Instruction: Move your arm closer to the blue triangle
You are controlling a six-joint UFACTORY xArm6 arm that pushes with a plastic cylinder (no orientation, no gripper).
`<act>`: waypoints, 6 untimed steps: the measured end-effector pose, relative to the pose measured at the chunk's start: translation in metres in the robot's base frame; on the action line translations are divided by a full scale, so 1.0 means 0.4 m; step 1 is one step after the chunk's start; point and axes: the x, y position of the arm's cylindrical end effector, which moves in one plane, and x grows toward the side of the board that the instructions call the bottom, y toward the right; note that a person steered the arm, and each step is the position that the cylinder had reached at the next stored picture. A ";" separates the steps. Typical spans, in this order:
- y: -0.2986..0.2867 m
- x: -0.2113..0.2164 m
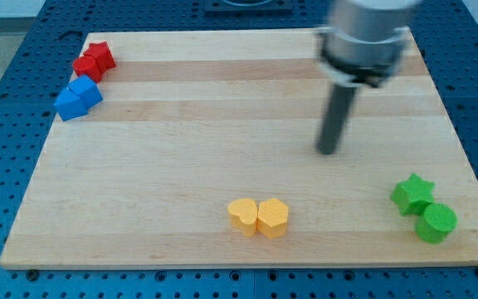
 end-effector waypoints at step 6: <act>-0.916 -0.027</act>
